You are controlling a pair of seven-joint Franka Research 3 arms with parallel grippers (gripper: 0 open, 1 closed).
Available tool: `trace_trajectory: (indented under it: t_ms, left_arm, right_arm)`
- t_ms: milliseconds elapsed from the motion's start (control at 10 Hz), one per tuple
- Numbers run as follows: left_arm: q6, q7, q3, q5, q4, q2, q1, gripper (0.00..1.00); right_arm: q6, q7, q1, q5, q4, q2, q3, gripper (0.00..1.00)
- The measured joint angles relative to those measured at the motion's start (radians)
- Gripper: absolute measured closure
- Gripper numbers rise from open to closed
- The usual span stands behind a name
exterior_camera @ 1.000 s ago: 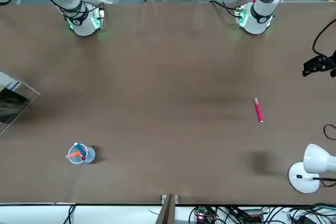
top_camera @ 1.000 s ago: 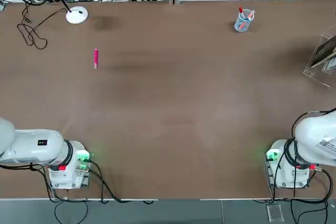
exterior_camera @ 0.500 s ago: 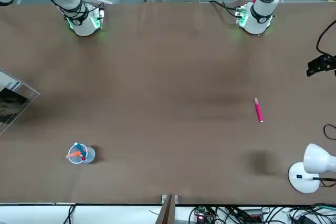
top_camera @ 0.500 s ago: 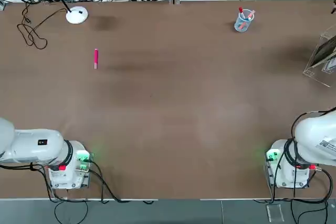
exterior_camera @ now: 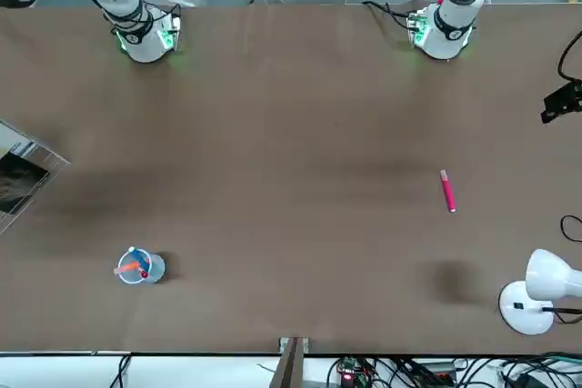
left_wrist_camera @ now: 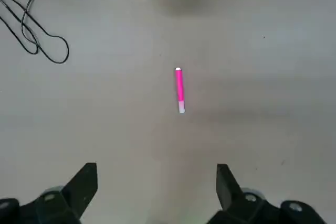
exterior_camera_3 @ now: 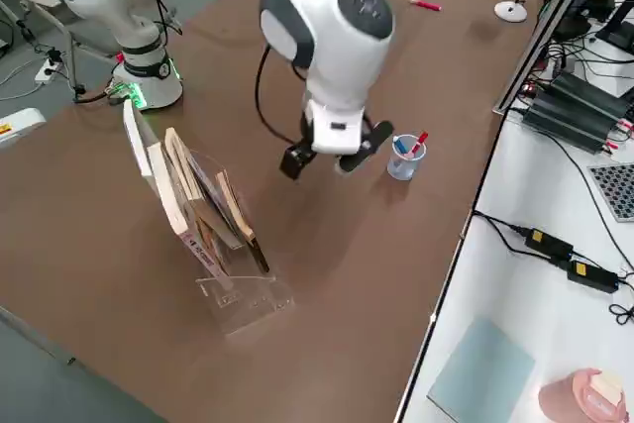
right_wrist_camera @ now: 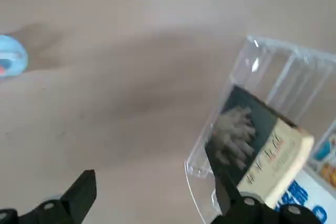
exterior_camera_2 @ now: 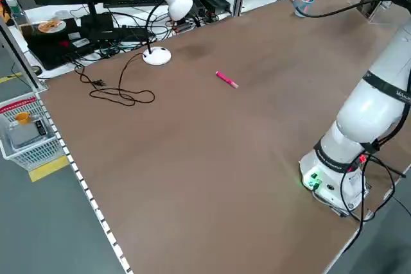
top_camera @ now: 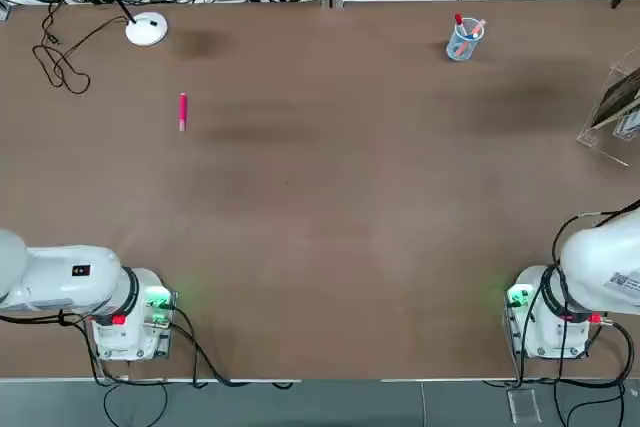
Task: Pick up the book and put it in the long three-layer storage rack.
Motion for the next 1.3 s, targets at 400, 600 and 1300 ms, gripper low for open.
trace_trajectory:
  t_ms: [400, 600, 1300]
  left_arm:
    - [0.0, 0.0, -0.007, 0.0, -0.017, 0.001, -0.001, 0.0]
    - [0.0, 0.0, -0.006, -0.002, -0.018, 0.001, -0.001, 0.01]
    - [0.001, 0.014, 0.001, -0.009, -0.018, 0.001, 0.009, 0.01]
  right_arm:
    - [0.043, -0.068, 0.069, -0.007, -0.001, -0.018, 0.0, 0.0]
    - [0.055, -0.084, 0.087, -0.01, -0.004, -0.018, 0.0, 0.0]
    - [0.105, -0.017, 0.175, -0.015, -0.004, -0.019, -0.002, 0.0]
